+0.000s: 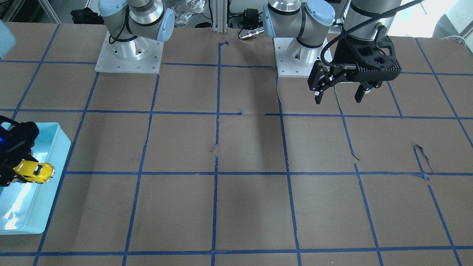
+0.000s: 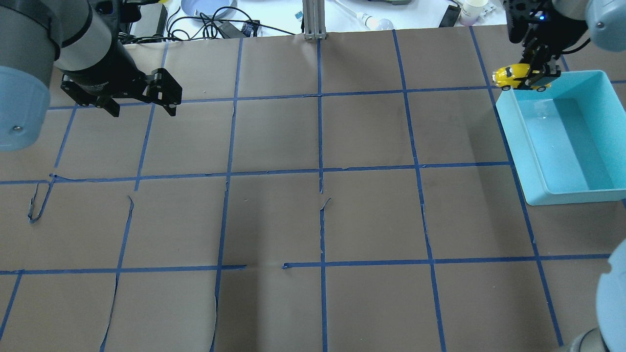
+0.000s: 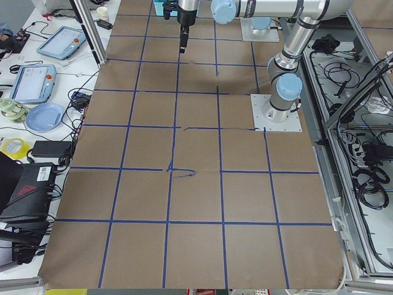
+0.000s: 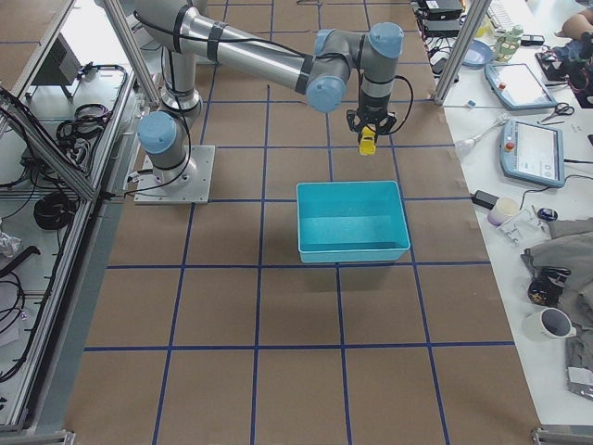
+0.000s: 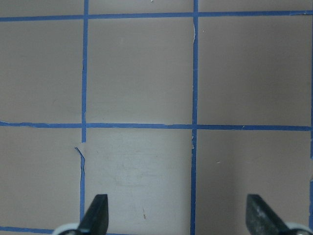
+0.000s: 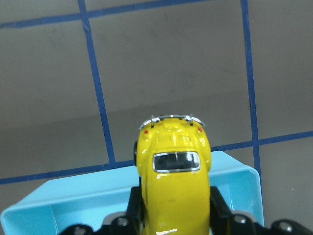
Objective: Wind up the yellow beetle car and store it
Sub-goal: 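Lift the car with the right gripper and carry it over the blue bin, then lower the car into the blue bin and open the right gripper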
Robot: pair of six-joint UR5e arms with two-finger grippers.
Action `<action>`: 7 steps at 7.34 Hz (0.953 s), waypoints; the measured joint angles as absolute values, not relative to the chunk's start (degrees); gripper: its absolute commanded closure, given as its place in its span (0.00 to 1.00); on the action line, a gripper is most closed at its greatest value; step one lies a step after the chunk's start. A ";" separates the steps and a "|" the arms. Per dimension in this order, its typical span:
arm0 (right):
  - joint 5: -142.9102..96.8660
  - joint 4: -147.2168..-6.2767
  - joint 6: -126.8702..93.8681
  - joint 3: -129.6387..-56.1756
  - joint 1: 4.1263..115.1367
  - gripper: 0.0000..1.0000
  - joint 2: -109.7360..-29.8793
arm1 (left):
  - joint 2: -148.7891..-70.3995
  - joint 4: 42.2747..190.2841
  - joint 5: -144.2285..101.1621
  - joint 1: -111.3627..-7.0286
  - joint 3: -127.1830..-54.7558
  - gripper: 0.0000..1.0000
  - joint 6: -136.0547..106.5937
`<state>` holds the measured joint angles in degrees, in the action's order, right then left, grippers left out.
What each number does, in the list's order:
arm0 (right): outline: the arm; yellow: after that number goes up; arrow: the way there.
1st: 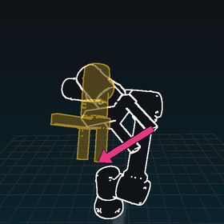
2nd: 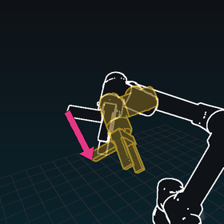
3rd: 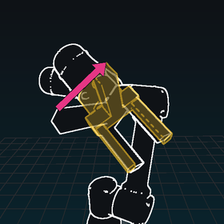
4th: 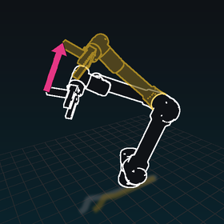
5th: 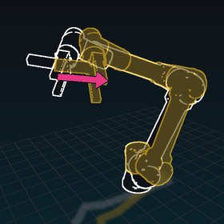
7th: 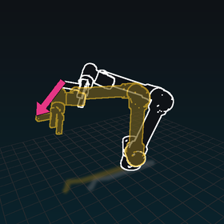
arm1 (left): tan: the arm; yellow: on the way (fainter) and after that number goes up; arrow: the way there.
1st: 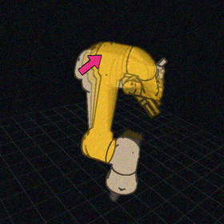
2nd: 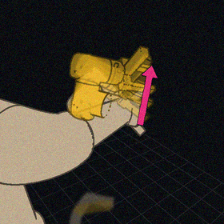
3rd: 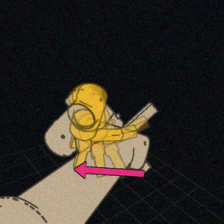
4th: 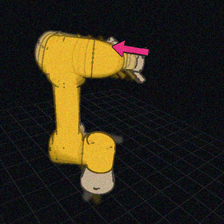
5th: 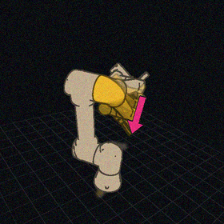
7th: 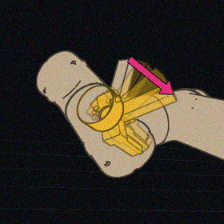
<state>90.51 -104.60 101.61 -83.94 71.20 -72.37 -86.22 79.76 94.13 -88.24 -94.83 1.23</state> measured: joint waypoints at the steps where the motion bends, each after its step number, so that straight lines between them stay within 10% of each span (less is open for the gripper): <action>1: 90.77 -104.64 105.92 -84.34 68.30 1.00 -71.87 | -86.22 79.75 94.13 -88.24 -94.83 0.00 1.25; 7: 91.11 -119.77 118.06 -92.20 59.80 1.00 -63.03 | -86.22 79.80 94.13 -88.33 -94.91 0.00 1.23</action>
<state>91.11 -119.77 118.06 -92.20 59.80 -63.03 -86.22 79.80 94.13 -88.33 -94.91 1.23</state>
